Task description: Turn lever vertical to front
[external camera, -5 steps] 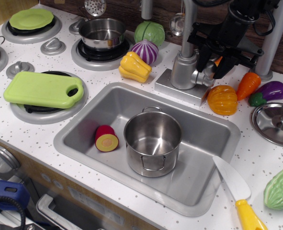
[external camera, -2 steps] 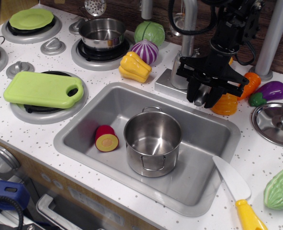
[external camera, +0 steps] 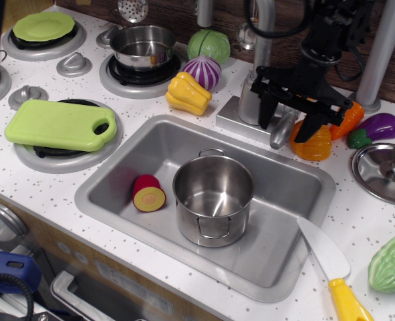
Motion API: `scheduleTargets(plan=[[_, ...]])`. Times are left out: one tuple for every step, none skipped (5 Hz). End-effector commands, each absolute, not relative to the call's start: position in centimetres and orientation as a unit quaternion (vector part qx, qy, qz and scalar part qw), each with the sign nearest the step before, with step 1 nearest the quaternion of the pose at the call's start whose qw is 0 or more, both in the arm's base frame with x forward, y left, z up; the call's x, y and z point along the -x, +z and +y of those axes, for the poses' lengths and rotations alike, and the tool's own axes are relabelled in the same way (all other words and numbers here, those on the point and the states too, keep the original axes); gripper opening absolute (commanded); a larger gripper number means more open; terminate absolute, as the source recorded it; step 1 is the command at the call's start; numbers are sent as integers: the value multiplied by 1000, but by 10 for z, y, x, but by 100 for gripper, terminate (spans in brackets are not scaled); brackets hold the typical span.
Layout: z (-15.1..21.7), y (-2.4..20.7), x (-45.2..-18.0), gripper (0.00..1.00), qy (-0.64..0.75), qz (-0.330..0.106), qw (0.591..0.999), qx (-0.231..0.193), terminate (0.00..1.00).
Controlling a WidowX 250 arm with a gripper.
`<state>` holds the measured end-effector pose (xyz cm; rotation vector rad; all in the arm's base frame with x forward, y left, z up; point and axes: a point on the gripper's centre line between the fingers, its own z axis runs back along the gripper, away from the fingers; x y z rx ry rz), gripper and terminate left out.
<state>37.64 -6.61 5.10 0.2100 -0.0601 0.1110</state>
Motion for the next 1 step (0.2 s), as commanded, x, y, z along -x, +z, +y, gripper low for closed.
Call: scheduleTargets(plan=[[-85,106,-379,100,75,-53,989,-119,100]])
